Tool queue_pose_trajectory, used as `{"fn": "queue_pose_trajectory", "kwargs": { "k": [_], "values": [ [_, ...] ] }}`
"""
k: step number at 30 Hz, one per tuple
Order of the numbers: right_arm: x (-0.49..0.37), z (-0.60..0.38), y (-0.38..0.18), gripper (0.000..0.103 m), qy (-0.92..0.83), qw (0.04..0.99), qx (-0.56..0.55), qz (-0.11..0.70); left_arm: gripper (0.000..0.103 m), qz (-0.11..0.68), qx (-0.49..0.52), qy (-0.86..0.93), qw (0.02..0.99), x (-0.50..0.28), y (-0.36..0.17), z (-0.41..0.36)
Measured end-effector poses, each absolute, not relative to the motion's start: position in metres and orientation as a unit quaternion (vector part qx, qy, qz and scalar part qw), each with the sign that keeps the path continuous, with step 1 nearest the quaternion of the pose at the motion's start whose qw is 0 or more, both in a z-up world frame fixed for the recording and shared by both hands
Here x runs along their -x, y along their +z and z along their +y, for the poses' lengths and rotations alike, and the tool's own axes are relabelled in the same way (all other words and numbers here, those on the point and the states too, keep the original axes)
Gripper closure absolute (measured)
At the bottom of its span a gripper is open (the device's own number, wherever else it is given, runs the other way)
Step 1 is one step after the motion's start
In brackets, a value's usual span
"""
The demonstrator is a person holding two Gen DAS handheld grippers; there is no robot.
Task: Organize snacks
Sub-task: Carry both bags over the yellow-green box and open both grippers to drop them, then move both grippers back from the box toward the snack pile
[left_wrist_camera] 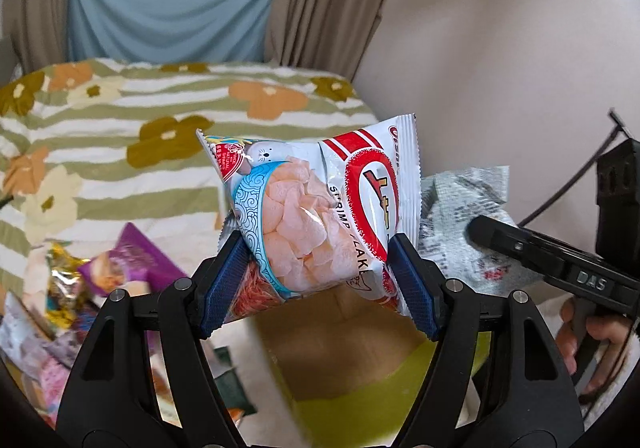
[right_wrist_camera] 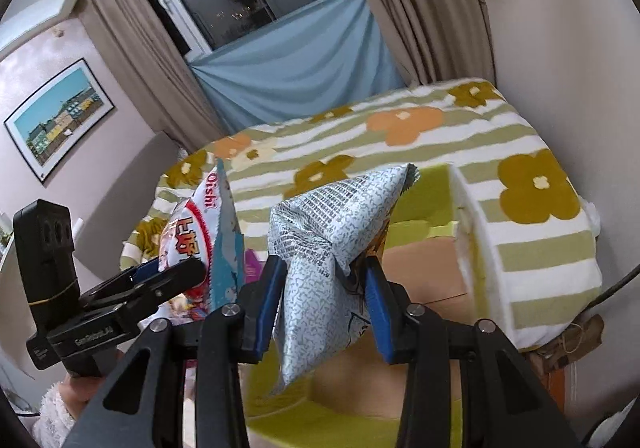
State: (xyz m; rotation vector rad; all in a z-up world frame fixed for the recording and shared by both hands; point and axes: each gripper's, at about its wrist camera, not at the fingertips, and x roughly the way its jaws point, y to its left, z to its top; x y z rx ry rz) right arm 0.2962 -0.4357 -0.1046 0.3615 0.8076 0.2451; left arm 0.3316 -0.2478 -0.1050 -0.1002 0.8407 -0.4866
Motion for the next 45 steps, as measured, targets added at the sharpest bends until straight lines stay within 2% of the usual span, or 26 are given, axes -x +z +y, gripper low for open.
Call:
{"fn": "queue_pose_trajectory", "kwargs": {
  "k": [5,7,9,17,26,38,40,42,43,45],
  "values": [
    [-0.315,-0.462,-0.122,0.066,0.119,0.887,-0.175,0.411,0.031,0.437,0.038,-0.22,0.871,-0.36,-0.134,-0.282],
    [-0.321,-0.469,-0.128,0.066,0.12,0.884,-0.177,0.416,0.024,0.445,0.028,-0.215,0.869,-0.369,-0.142,-0.292],
    [-0.325,-0.473,-0.133,0.066,0.119,0.881,-0.178,0.421,0.001,0.454,0.012,-0.194,0.869,-0.376,-0.149,-0.299],
    [-0.331,-0.477,-0.148,0.066,0.111,0.872,-0.181,0.44,0.001,0.47,0.013,-0.186,0.863,-0.388,-0.16,-0.285],
    [-0.334,-0.474,-0.134,0.066,0.104,0.879,-0.178,0.43,0.001,0.469,0.017,-0.171,0.866,-0.37,-0.144,-0.25],
    [-0.382,-0.457,-0.128,0.063,0.082,0.879,-0.095,0.459,0.001,0.469,0.014,-0.169,0.867,-0.354,-0.14,-0.233],
    [-0.389,-0.457,-0.132,0.051,0.075,0.88,-0.08,0.462,0.001,0.469,0.014,-0.167,0.867,-0.352,-0.141,-0.234],
    [-0.391,-0.457,-0.138,0.013,0.063,0.876,-0.067,0.473,0.001,0.47,0.014,-0.165,0.867,-0.349,-0.142,-0.234],
    [-0.389,-0.458,-0.139,0.009,0.061,0.877,-0.067,0.472,0.001,0.469,0.015,-0.164,0.867,-0.347,-0.141,-0.234],
    [-0.379,-0.46,-0.14,0.008,0.065,0.88,-0.076,0.465,0.001,0.468,0.015,-0.165,0.868,-0.344,-0.141,-0.235]
  ]
}}
